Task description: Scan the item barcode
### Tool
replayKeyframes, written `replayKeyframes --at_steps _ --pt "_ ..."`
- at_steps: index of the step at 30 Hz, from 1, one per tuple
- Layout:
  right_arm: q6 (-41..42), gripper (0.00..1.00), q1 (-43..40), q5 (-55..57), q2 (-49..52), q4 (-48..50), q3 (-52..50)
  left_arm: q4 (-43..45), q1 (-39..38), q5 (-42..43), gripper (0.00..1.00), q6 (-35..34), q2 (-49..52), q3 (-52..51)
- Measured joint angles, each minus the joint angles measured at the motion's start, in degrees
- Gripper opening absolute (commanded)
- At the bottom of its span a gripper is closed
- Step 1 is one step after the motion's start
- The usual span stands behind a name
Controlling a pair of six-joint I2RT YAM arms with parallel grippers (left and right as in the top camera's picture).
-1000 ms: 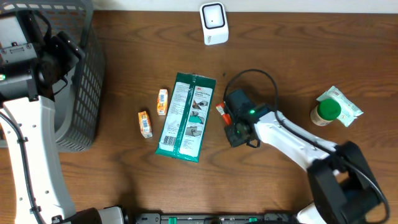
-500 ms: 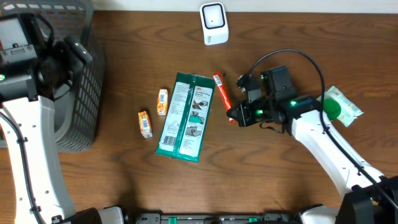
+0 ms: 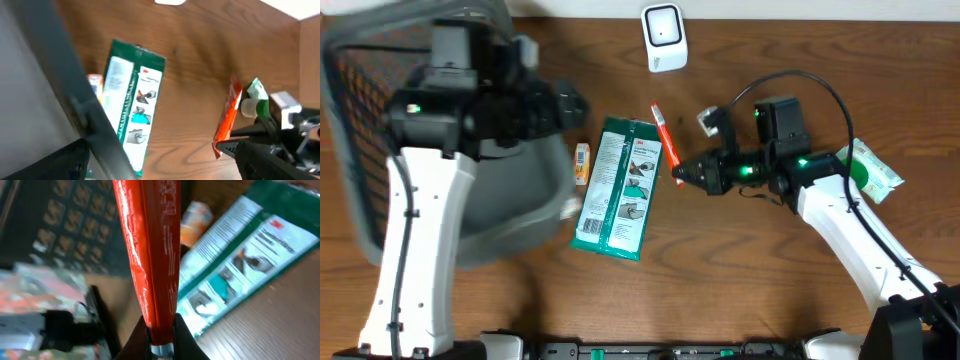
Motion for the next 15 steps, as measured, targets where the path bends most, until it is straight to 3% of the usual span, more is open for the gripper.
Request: replayKeyframes --at_steps 8,13,14,15 --pt "5.0 0.01 -0.2 -3.3 0.0 1.2 0.0 -0.2 1.3 -18.2 0.93 -2.2 0.0 -0.1" --pt "5.3 0.01 -0.2 -3.2 0.0 1.2 0.0 2.6 6.4 -21.1 0.93 -2.2 0.0 0.1" --pt "5.3 0.01 -0.2 -3.2 0.0 1.2 0.0 3.1 7.4 -20.1 0.89 -2.2 -0.1 0.6" --pt "5.3 0.01 -0.3 -3.2 0.0 1.2 0.0 4.1 8.1 -18.9 0.45 -2.3 -0.4 1.2"
